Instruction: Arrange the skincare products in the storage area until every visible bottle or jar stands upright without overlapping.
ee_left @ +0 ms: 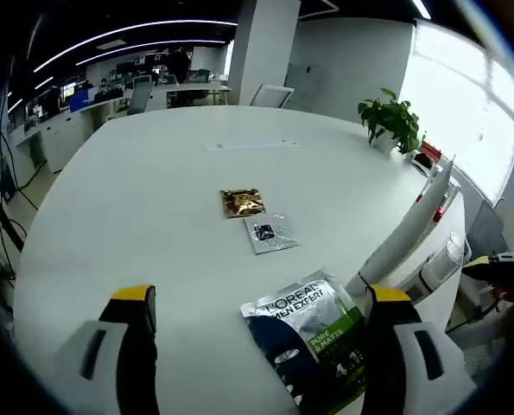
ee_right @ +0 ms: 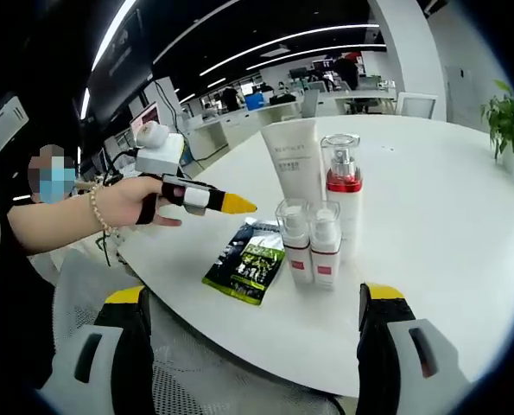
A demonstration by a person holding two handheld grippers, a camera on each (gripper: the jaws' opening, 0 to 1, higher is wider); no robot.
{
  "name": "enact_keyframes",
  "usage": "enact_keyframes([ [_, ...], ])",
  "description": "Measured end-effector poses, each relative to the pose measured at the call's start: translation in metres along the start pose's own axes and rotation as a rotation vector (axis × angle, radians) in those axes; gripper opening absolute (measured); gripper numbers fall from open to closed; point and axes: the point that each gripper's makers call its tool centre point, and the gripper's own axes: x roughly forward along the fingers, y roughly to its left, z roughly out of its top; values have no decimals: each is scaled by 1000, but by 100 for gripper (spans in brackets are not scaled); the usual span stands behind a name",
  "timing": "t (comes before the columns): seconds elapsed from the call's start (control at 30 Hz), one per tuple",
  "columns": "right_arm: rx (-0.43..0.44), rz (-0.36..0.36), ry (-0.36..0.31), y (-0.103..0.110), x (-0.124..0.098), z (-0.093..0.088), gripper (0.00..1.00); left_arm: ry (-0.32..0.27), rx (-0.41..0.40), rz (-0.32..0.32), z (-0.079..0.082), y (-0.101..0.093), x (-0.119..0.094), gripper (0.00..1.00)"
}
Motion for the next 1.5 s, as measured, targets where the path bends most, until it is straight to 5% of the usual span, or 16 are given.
enact_keyframes([
  [0.6, 44, -23, -11, -5, -2, 0, 98, -5, 19, 104, 22, -10, 60, 87],
  [0.8, 57, -35, -28, -7, -3, 3, 97, -48, 30, 121, 34, -18, 77, 79],
  [1.5, 100, -61, -46, -16, -5, 4, 97, 24, 47, 162, 25, -23, 110, 57],
])
